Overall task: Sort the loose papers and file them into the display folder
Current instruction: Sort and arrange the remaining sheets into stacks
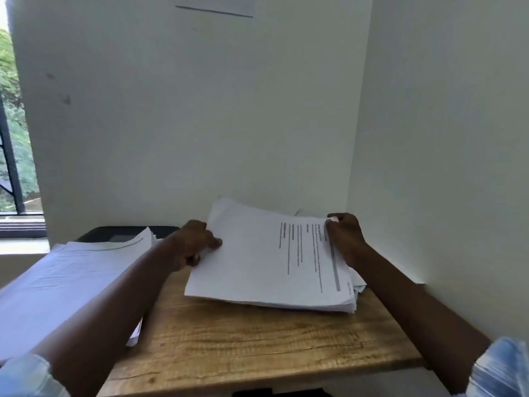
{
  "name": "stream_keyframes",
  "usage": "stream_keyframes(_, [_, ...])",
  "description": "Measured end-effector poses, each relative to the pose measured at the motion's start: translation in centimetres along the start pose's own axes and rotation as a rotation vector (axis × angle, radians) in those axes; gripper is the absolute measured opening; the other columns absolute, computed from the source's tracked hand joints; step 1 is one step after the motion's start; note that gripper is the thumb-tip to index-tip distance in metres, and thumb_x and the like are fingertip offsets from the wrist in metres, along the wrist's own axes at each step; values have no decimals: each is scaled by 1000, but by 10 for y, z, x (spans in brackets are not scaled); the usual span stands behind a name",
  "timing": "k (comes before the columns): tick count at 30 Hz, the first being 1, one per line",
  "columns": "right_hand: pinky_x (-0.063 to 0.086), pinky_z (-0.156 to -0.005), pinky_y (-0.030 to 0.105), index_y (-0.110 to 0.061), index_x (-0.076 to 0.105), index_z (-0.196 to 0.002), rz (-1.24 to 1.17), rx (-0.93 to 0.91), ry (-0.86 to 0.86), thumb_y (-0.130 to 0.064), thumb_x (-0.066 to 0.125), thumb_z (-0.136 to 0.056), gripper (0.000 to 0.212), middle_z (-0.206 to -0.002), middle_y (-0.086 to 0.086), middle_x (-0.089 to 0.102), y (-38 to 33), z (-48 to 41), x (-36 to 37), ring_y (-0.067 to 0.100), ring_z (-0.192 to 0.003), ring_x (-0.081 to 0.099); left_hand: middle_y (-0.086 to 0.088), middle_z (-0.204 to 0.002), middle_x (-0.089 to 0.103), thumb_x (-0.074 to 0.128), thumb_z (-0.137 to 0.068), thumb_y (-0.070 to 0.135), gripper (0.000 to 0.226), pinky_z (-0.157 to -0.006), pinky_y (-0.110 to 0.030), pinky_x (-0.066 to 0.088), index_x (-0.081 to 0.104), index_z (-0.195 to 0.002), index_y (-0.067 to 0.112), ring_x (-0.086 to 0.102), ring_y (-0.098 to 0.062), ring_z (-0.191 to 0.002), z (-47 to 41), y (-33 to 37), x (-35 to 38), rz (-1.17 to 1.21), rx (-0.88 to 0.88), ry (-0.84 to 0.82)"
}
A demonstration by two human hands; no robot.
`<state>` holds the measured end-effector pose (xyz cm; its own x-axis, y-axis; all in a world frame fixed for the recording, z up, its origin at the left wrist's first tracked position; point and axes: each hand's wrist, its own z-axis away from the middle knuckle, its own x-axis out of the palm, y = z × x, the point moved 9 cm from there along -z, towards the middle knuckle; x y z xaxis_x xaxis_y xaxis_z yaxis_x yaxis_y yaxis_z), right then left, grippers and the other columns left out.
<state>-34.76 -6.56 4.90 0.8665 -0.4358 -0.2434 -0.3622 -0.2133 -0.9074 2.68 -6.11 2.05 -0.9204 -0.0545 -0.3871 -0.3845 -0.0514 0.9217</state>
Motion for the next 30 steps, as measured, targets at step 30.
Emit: stream_keyframes(30, [49, -77, 28, -25, 61, -96, 357, -135, -192, -23, 55, -101, 8, -94, -10, 70, 73, -10, 18, 9, -89, 63, -5, -120, 65, 59, -91, 19, 23, -88, -32, 48, 67, -112, 25, 61, -27, -112, -246, 175, 371, -1031, 837, -188])
